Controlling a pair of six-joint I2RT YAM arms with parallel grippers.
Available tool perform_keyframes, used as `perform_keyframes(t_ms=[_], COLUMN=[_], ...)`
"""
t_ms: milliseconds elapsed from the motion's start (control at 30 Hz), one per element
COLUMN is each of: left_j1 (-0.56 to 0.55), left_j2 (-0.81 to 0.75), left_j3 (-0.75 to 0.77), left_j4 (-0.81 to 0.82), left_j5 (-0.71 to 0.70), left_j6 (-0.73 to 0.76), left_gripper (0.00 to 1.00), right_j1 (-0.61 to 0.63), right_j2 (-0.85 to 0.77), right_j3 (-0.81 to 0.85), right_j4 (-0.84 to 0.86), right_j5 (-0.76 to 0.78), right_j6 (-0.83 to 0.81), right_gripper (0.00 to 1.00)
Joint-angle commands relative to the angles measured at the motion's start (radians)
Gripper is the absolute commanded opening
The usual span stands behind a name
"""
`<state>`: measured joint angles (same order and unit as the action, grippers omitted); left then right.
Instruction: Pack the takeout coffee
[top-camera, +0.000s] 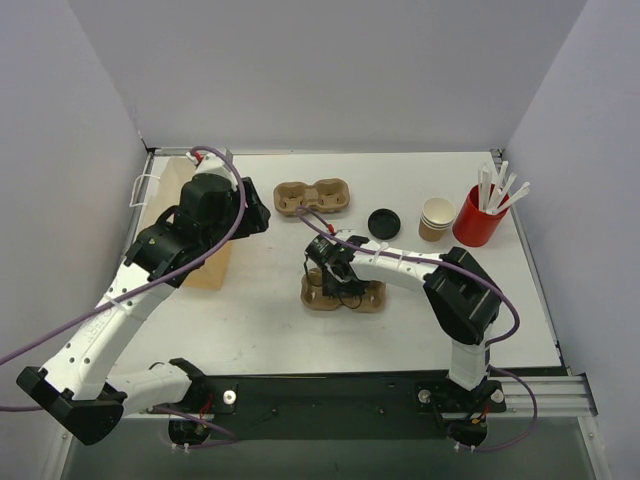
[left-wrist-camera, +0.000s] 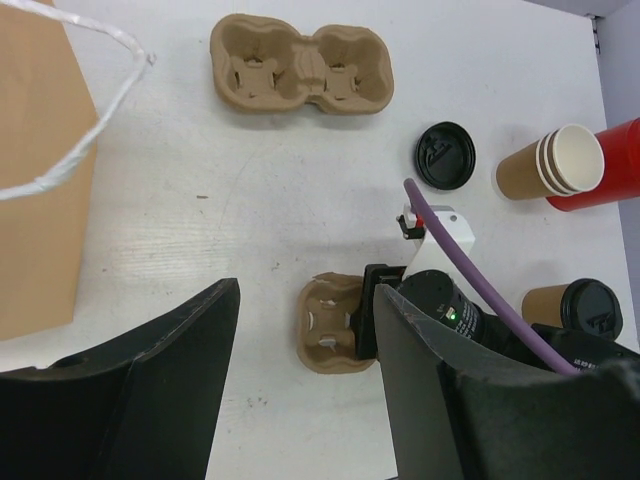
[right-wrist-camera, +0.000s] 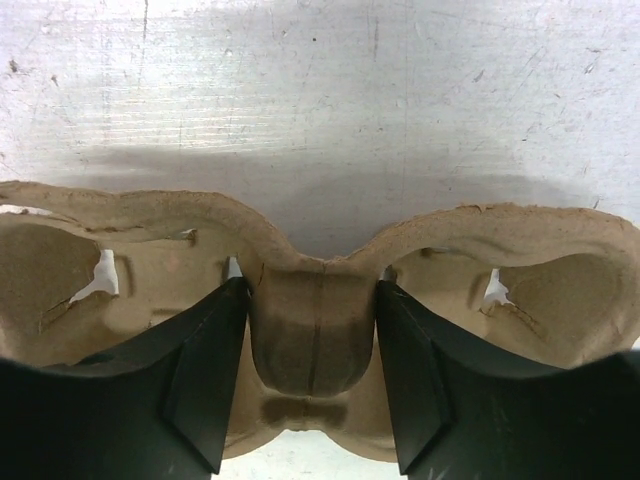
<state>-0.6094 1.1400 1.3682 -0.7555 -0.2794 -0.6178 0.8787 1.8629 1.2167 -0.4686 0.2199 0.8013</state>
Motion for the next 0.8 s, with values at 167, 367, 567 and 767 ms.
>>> perform_keyframes(t_ms=[167,367,567,767], left_j1=[0.098,0.215,0.355,0.485], left_j2=[0.004,0.069,0.170,0.358], left_j3=[0.152,0.307,0.428,0.560], left_j4=[-0.091,-0.192,-0.255,-0.333], left_j5=[-0.036,-0.139,-0.230,-0.219], left_j6=[0.081,0.173,0.285,0.371], left_gripper=[0.65,0.65,0.62,0.56], right_j1=[-0.007,-0.021,-0.046,-0.063], right_j2=[-0.097,-0.220,-0.350,-0.427], right_j3=[0.007,0.004,-0.011,-0.005], right_j4=[-0.053,-0.061,-0.082,-0.099], right_j5=[0.039,0.019,-0.013,-0.072], right_j6=[-0.048,-0.088,-0.122,-0.142], right_gripper=[0.37,0.35,0.35,0.35])
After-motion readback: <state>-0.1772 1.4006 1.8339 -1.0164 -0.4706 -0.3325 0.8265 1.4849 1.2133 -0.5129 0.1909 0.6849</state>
